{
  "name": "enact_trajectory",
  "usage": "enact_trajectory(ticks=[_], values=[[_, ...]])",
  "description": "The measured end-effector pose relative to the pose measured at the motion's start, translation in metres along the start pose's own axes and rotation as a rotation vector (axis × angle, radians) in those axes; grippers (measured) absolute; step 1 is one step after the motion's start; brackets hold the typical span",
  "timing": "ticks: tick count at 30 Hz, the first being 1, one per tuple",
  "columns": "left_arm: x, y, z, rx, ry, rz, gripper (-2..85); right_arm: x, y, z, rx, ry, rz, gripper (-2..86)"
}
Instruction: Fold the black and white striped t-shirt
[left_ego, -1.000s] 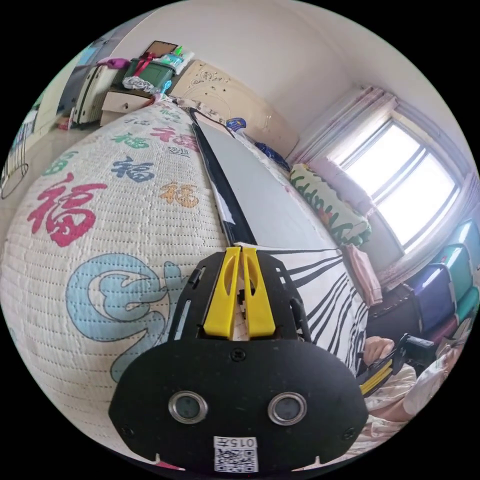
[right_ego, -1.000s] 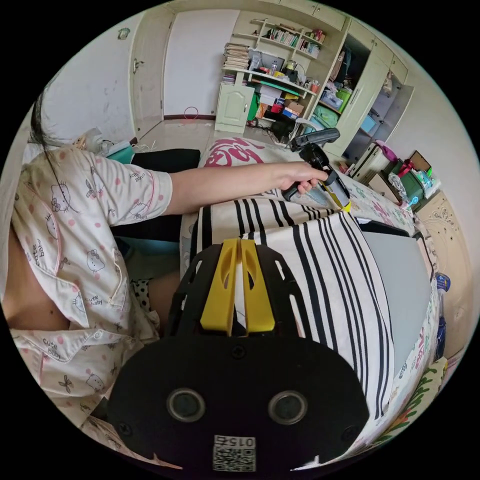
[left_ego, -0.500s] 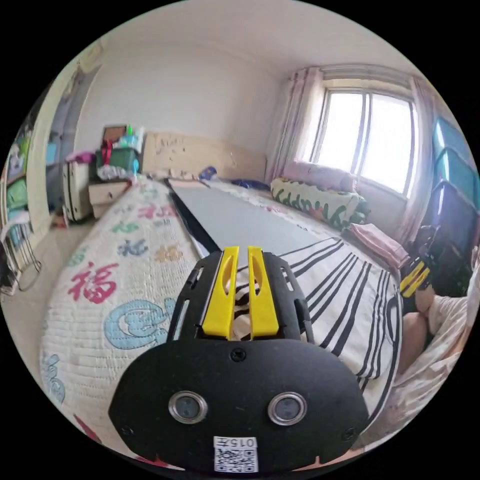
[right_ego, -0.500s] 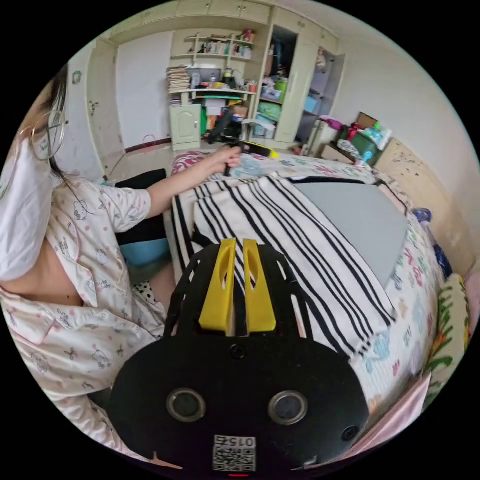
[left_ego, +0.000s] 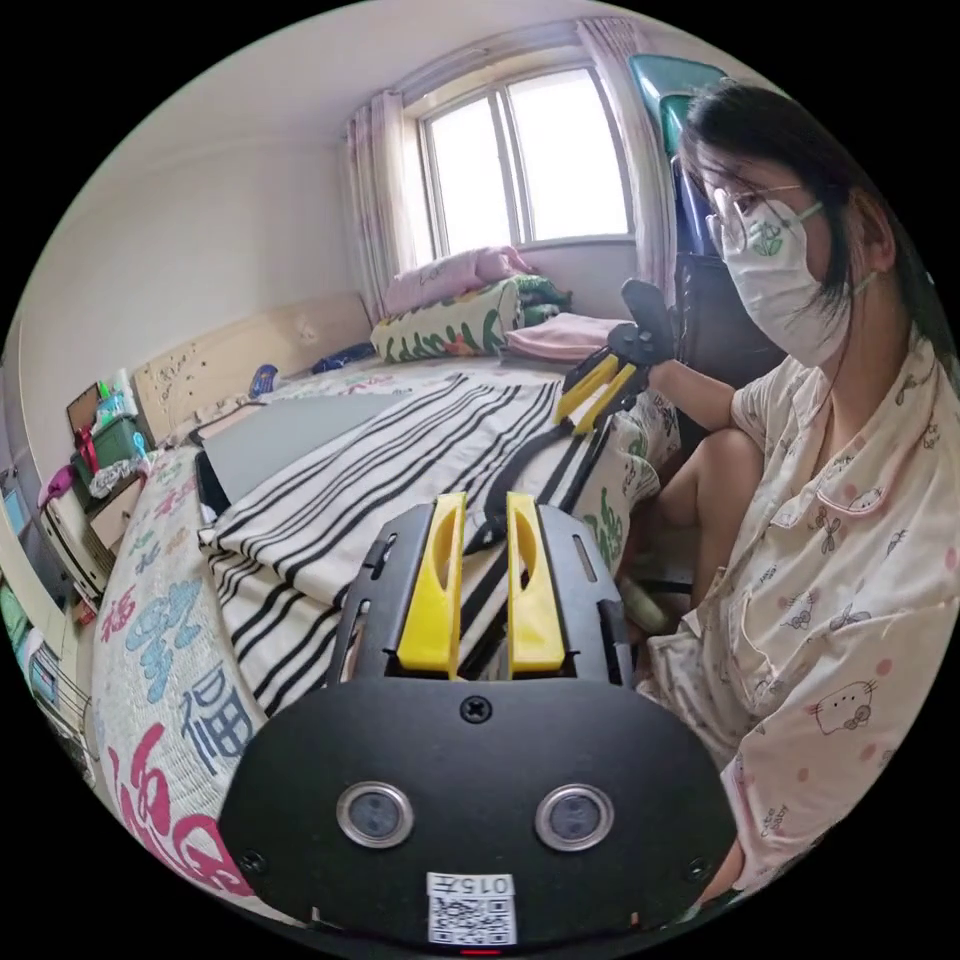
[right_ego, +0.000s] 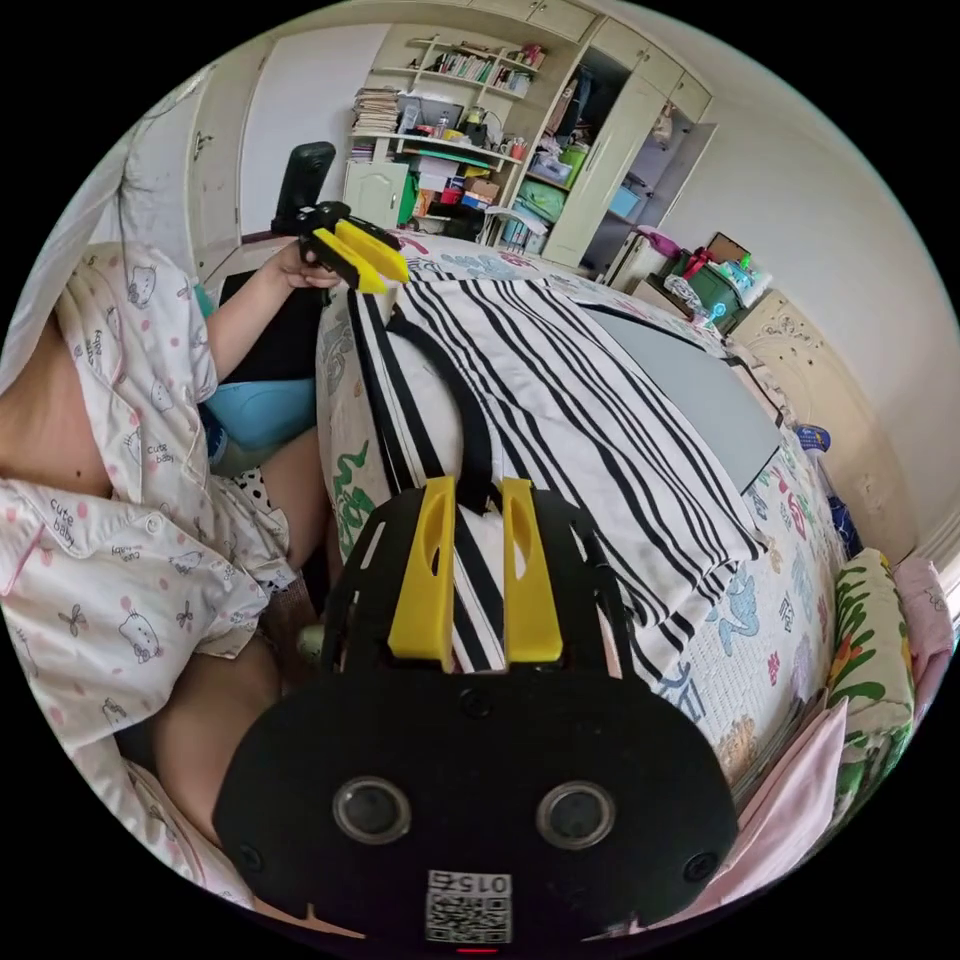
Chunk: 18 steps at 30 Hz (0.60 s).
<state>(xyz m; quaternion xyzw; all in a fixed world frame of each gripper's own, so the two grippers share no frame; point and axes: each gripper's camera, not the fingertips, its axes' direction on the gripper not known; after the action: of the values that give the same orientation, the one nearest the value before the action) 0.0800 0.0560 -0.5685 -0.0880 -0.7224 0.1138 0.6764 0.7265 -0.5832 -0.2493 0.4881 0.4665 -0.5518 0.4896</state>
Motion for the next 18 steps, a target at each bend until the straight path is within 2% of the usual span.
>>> enact_trajectory(ticks=[4, 10, 13, 18], values=[[0.001, 0.027, 0.042, -0.15, -0.024, -0.053, 7.0, 0.017, 0.0, -0.017, 0.054, -0.004, 0.055, 7.2], [0.002, 0.054, 0.066, -0.142, -0.034, -0.058, 2.4, 0.026, -0.017, -0.046, 0.055, 0.061, 0.051, 4.5], [0.021, 0.062, 0.06, -0.075, -0.13, -0.008, 1.5, 0.031, -0.037, -0.063, 0.024, 0.081, 0.023, 2.9], [0.029, 0.075, 0.073, -0.125, -0.164, 0.013, 1.2, 0.049, -0.068, -0.096, 0.028, -0.027, 0.006, -0.5]])
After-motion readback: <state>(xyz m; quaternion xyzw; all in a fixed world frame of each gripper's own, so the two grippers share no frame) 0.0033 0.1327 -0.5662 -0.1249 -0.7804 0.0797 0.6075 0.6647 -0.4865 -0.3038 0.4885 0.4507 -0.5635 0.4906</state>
